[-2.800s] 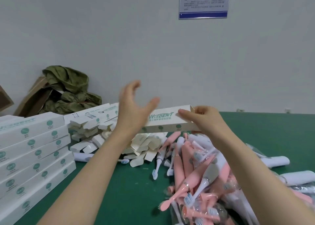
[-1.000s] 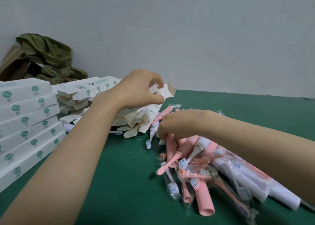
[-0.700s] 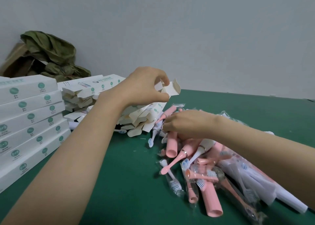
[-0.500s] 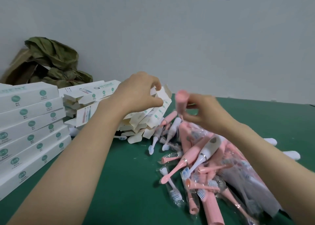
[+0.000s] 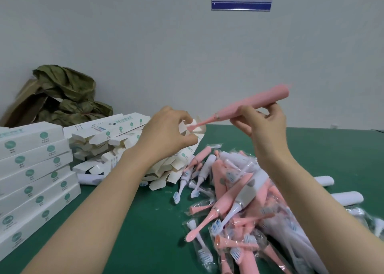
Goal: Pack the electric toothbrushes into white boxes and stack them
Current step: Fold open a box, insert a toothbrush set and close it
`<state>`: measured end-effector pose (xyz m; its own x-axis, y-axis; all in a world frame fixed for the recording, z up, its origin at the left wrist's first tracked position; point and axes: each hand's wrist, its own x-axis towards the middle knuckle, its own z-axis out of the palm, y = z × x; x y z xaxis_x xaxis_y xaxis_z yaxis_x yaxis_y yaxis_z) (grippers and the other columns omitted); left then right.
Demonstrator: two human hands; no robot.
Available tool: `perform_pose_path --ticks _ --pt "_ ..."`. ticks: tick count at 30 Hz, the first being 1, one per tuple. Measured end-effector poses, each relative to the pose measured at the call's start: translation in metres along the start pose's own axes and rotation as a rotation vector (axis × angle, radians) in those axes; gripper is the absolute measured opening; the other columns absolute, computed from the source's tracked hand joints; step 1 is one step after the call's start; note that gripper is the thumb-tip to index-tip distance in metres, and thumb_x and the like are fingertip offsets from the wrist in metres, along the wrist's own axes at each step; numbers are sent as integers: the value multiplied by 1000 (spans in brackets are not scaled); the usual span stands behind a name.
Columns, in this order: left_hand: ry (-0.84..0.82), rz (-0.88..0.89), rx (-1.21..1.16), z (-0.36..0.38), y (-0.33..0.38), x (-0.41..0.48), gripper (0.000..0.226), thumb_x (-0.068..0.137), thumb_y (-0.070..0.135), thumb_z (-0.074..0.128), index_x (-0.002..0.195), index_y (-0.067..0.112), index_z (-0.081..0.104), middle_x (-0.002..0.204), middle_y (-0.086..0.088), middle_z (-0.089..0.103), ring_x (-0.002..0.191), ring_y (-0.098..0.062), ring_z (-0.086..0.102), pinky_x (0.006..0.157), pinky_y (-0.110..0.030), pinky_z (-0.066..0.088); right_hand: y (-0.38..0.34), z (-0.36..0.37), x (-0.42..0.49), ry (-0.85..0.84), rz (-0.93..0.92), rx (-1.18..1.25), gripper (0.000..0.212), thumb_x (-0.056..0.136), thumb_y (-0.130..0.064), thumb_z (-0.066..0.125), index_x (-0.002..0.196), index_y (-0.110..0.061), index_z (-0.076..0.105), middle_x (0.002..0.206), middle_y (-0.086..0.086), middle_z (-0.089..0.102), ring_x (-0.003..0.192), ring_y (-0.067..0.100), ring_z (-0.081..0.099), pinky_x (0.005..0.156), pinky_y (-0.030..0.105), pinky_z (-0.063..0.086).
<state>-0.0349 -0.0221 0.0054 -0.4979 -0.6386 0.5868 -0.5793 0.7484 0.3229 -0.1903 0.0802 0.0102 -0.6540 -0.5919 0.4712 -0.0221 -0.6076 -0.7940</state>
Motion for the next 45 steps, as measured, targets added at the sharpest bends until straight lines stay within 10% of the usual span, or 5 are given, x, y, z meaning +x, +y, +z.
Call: perform_pose_path --ticks 16,34,45 --pt "83 164 -97 7 28 -5 20 75 37 68 92 27 70 76 9 55 76 -1 47 61 -10 32 -11 -6 2 -251 -165 -576 12 80 -18 73 89 -20 65 66 -5 62 55 4 51 58 21 45" --pt "4 32 12 3 8 1 39 73 34 70 110 23 68 72 24 37 82 -11 42 72 -24 32 64 4 -43 -1186 91 -1556 17 78 -26 77 91 -17 71 91 2 69 81 21 65 75 36 56" --pt "-105 8 -15 3 3 1 38 72 35 77 106 23 64 76 14 43 77 -11 44 58 -20 27 10 -8 -11 -967 244 -584 27 95 -34 53 92 -7 58 77 9 63 67 18 65 67 32 57"
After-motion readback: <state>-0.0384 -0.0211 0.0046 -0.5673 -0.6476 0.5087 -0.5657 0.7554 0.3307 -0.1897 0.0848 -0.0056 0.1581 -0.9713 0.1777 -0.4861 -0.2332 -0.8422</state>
